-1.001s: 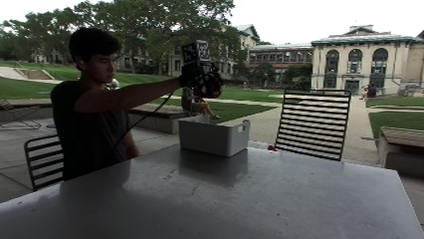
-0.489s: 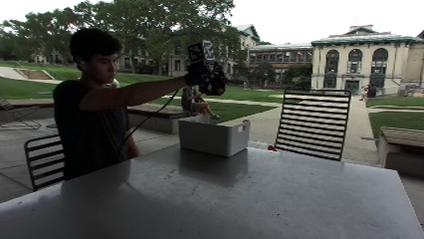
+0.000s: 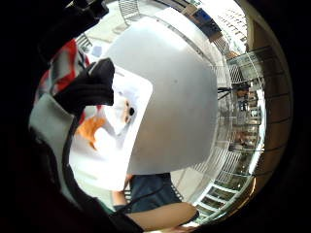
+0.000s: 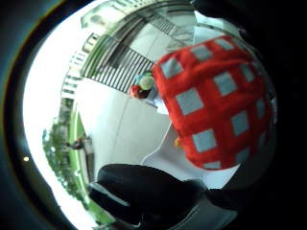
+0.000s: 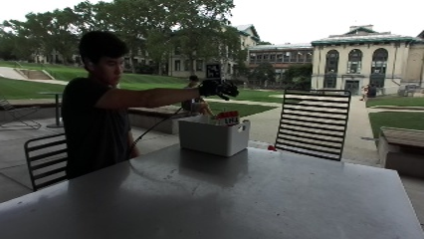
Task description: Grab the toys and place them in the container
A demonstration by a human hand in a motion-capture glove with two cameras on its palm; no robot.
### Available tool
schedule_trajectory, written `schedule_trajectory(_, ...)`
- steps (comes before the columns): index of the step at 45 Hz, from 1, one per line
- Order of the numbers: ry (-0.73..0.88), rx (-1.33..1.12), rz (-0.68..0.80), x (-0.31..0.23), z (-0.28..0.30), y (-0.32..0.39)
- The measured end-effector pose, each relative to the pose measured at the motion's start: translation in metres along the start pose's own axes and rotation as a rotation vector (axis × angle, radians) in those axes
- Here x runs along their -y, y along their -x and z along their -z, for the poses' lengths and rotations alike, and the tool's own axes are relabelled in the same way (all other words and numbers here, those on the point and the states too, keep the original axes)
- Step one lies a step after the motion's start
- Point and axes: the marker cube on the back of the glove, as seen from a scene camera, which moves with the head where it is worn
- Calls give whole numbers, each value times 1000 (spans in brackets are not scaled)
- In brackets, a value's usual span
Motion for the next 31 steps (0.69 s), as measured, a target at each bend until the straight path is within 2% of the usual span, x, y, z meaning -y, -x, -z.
schedule_trajectory(8, -20, 46, -14, -4, 15, -19)
schedule_trajectory(12, -63, 81, 69, -18, 29, -34)
schedule_trajectory(18, -166, -77, 154, -32, 37, -79)
schedule_trajectory(22, -175, -97, 160, -36, 38, -84)
schedule_trajectory(26, -157, -44, 165, -76, 49, -85)
schedule_trajectory(28, -144, 10, 212, -102, 56, -87)
schedule_trajectory(31, -128, 131, 420, -133, 62, -94)
